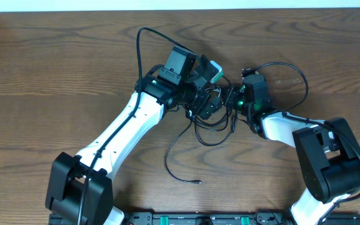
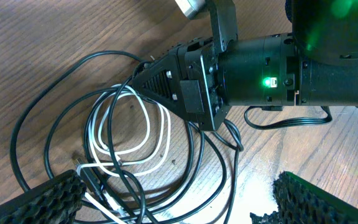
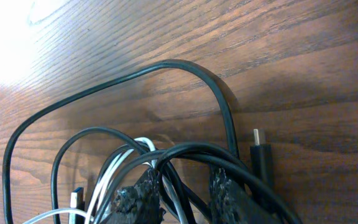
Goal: Untangle cables
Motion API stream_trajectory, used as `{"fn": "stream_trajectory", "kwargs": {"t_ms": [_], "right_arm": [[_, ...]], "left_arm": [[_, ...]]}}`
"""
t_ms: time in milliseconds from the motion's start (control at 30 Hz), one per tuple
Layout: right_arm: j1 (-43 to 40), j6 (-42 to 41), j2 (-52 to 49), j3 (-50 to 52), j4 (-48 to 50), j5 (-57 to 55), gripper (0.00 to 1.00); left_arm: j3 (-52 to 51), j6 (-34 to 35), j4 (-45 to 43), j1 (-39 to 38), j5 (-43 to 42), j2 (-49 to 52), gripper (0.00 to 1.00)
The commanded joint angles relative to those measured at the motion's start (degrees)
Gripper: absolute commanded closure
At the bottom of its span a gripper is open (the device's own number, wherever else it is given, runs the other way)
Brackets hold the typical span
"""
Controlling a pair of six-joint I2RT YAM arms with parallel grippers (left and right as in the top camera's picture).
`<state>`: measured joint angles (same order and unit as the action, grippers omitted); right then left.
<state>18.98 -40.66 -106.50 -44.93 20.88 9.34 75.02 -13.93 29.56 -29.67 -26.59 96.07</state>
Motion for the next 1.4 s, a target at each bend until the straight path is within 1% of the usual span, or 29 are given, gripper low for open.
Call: {"fn": "stream_trajectory", "kwargs": {"t_ms": [0, 700, 967, 1000, 1033, 1067, 1100, 1367], "right_arm": [[0.5, -0.7, -1.1, -0.1, 1.0, -0.8, 0.76], [2.0, -1.7, -2.3, -0.1, 4.4, 2.2, 0.81], [3.5, -1.7, -2.3, -0.1, 4.5, 3.0, 0.81], [3.5, -1.7, -2.3, -0.1, 4.5, 3.0, 0.81], [3.5, -1.7, -2.3, -0.1, 4.5, 3.0, 0.85], [3.5, -1.7, -2.3, -0.1, 4.6, 3.0, 0.94], [3.6, -1.7, -2.3, -0.1, 4.7, 3.0, 0.99], [3.6, -1.7, -2.3, -0.1, 4.6, 3.1, 0.99]], "left_arm": [[0.2, -0.2, 0.2, 0.2, 0.7, 0.2, 0.02], [0.2, -0.2, 0.1, 0.2, 0.7, 0.2, 0.02], [0.2, -0.2, 0.1, 0.2, 0.7, 0.2, 0.02], [0.2, -0.2, 0.1, 0.2, 0.7, 0.2, 0.02], [0.2, -0.2, 0.1, 0.2, 0.7, 0.2, 0.02], [0.2, -0.2, 0.1, 0.2, 0.7, 0.2, 0.02], [0.2, -0.2, 0.1, 0.2, 0.7, 0.2, 0.02], [0.2, -0.2, 0.1, 0.2, 0.7, 0.2, 0.02]]}}
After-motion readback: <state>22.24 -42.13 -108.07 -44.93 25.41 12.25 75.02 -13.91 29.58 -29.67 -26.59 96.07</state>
